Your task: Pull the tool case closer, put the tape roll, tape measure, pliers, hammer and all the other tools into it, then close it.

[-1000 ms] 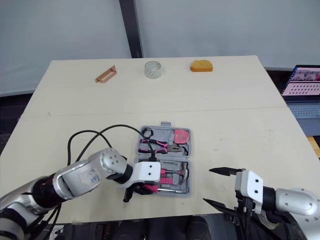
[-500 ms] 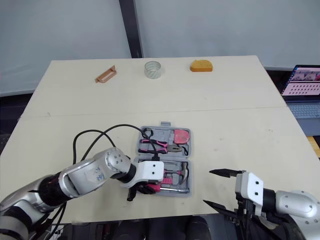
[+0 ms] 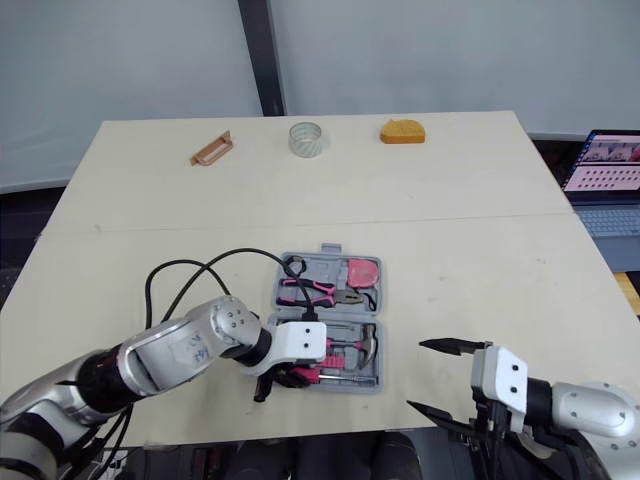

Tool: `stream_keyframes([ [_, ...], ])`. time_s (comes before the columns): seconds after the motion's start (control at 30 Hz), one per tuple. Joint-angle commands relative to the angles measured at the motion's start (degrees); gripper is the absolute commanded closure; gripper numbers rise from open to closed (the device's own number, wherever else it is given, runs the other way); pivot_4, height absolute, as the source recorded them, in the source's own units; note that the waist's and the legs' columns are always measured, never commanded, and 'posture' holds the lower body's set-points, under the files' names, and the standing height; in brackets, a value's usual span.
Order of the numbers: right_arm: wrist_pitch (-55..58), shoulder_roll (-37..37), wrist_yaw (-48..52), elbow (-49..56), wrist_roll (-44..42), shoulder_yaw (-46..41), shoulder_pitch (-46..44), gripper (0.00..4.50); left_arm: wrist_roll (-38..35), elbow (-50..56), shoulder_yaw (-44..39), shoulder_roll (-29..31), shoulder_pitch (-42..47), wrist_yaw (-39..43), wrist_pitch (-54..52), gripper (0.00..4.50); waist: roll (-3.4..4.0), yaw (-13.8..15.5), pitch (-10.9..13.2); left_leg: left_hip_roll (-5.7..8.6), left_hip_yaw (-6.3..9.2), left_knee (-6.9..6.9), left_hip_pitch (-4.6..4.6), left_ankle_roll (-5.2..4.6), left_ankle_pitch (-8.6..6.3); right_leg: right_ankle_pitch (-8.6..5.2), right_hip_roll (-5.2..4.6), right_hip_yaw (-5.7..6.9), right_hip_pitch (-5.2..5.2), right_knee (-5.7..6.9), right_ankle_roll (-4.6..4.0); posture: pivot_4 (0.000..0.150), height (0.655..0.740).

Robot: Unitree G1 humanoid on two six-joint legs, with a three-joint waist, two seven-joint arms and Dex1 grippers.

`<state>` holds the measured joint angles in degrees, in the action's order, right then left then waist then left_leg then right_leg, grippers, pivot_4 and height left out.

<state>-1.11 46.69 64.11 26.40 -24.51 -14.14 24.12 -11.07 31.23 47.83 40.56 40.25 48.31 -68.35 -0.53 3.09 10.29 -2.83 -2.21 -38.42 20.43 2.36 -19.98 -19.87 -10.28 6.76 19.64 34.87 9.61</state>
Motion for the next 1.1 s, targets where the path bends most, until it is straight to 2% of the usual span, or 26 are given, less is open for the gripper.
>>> stream_keyframes([
  [0.03,-1.0,-0.5,0.4,-0.2,-0.4,-0.5,0.1,0.00,-1.0,2.3,-1.5,0.2,0.0,0.4,-0.3,2.53,0.00,0.0,0.0,0.00,0.00,0.00,0.00,0.00,0.00,0.00,0.00,0.00,0.00,0.00,0.00,0.150,0.7400],
  [0.2,-1.4,-0.6,0.6,-0.8,-0.5,-0.1,-0.4,0.00,-2.5,4.9,-3.3,1.7,-1.1,0.1,-2.0,0.12,0.00,0.0,0.0,0.00,0.00,-0.03,0.00,0.00,0.00,0.00,0.00,0.00,-0.01,0.02,0.00,0.150,0.7400],
  [0.4,-1.8,-0.6,1.1,-1.8,-0.4,0.5,-1.5,0.00,-7.8,7.8,-11.9,0.8,-4.6,-0.8,-6.6,0.04,0.00,0.0,0.0,0.00,0.02,-0.03,0.00,-0.01,0.00,0.00,0.00,0.00,0.00,0.03,0.00,0.150,0.7400],
  [0.5,-1.8,-0.6,1.1,-2.0,-0.5,0.6,-1.9,0.00,-9.2,8.2,-18.2,-0.9,-9.1,-2.0,-1.8,0.81,0.01,-0.1,0.0,0.00,0.04,-0.10,0.01,-0.03,-0.02,0.00,0.00,0.00,-0.02,0.04,0.00,0.150,0.7400],
  [0.63,-1.6,-0.9,0.9,-2.1,-0.9,0.7,-2.8,0.00,-8.4,5.1,-23.4,0.3,-16.4,-1.1,11.1,2.66,0.02,-0.2,0.0,-0.01,0.05,-0.09,0.01,-0.03,-0.02,0.00,0.00,0.02,-0.02,0.03,0.00,0.150,0.7400],
  [0.67,-1.5,-1.0,0.8,-2.2,-1.0,0.7,-3.0,0.00,-8.1,3.9,-24.5,0.6,-18.2,-0.5,14.9,2.89,0.02,-0.2,0.0,-0.01,0.05,-0.08,0.01,-0.03,-0.02,0.00,0.00,0.01,-0.01,0.02,0.00,0.150,0.7400],
  [0.77,-1.2,-1.0,0.6,-2.3,-1.0,0.6,-3.5,0.00,-6.4,-0.8,-26.6,0.7,-23.3,0.6,26.5,4.47,0.03,-0.2,0.0,-0.01,0.04,-0.08,-0.01,-0.03,-0.02,0.00,0.00,0.01,-0.03,0.01,0.00,0.150,0.7400],
  [0.9,-1.1,-1.0,0.5,-2.6,-0.9,0.5,-3.9,0.00,-3.7,-7.0,-27.6,-0.4,-27.3,1.1,38.4,4.47,0.03,0.1,0.0,0.00,0.04,-0.13,0.01,-0.04,-0.03,0.00,-0.01,0.02,-0.05,0.02,0.00,0.150,0.7400],
  [1.1,-1.0,-0.9,0.4,-2.8,-0.8,0.1,-4.2,0.00,-2.2,-12.5,-27.7,-2.1,-30.7,4.2,50.1,4.47,0.05,-0.1,0.0,0.00,0.02,-0.08,-0.01,-0.04,-0.03,0.00,-0.01,0.03,-0.03,0.03,0.00,0.150,0.7400],
])
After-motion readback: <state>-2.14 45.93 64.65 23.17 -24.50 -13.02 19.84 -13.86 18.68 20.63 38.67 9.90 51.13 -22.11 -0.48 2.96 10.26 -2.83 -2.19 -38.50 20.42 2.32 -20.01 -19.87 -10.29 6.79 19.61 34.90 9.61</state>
